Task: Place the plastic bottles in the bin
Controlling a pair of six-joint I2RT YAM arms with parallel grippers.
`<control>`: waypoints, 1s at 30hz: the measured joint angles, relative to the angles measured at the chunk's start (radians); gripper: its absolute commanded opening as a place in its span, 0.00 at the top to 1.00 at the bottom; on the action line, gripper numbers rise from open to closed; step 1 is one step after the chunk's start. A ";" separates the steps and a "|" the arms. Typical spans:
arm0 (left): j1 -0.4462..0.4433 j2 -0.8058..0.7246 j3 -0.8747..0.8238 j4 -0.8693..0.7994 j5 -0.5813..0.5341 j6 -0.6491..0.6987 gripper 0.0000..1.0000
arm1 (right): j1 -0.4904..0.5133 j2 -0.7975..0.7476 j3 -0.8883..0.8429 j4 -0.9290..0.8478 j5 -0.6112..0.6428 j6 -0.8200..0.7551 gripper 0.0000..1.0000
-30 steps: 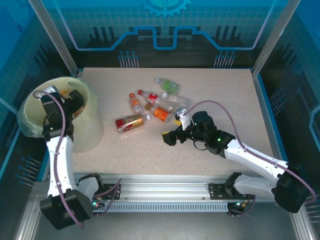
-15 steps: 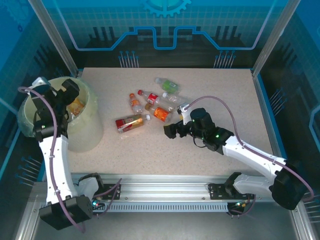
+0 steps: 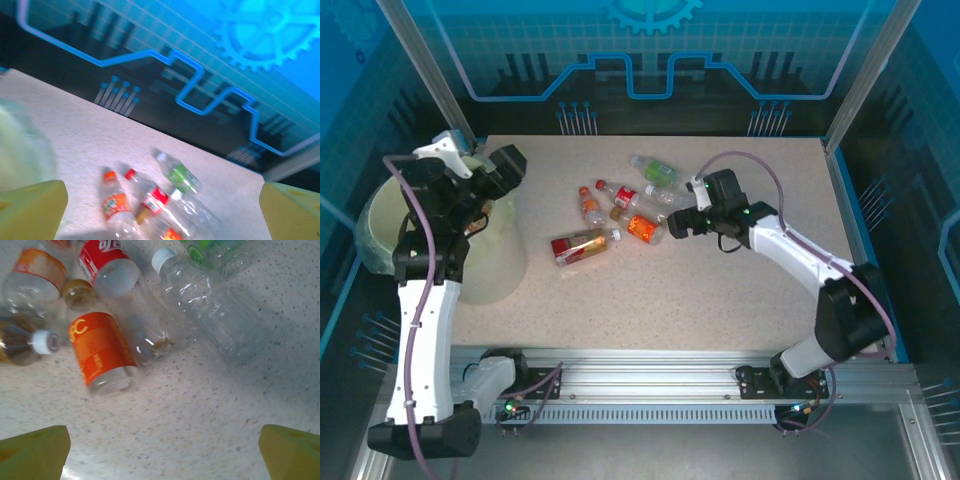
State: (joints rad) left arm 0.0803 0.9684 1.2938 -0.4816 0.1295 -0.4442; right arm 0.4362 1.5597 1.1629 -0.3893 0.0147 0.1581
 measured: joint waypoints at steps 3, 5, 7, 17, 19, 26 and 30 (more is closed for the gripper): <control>-0.058 0.013 0.008 0.016 0.029 0.002 0.01 | -0.018 0.101 0.090 -0.060 0.008 -0.099 0.04; -0.073 0.027 0.008 0.027 0.067 0.002 0.01 | -0.034 0.180 0.159 -0.095 0.013 -0.169 0.04; -0.077 0.042 0.008 0.037 0.098 0.002 0.01 | -0.053 0.244 0.216 -0.115 0.019 -0.229 0.06; -0.077 0.013 -0.022 0.070 0.158 0.009 0.01 | -0.112 0.552 0.562 -0.281 0.031 -0.464 0.08; -0.077 0.009 -0.026 0.068 0.158 0.010 0.01 | -0.111 0.599 0.621 -0.315 0.031 -0.496 0.10; -0.077 0.010 -0.036 0.060 0.148 0.027 0.01 | -0.111 0.707 0.733 -0.415 0.027 -0.564 0.15; -0.077 0.021 -0.047 0.059 0.148 0.027 0.01 | -0.111 0.724 0.737 -0.434 0.026 -0.574 0.21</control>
State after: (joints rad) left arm 0.0032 0.9890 1.2469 -0.4225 0.2779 -0.4168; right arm 0.3252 2.2837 1.8996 -0.8230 0.0402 -0.4156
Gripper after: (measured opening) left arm 0.992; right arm 0.811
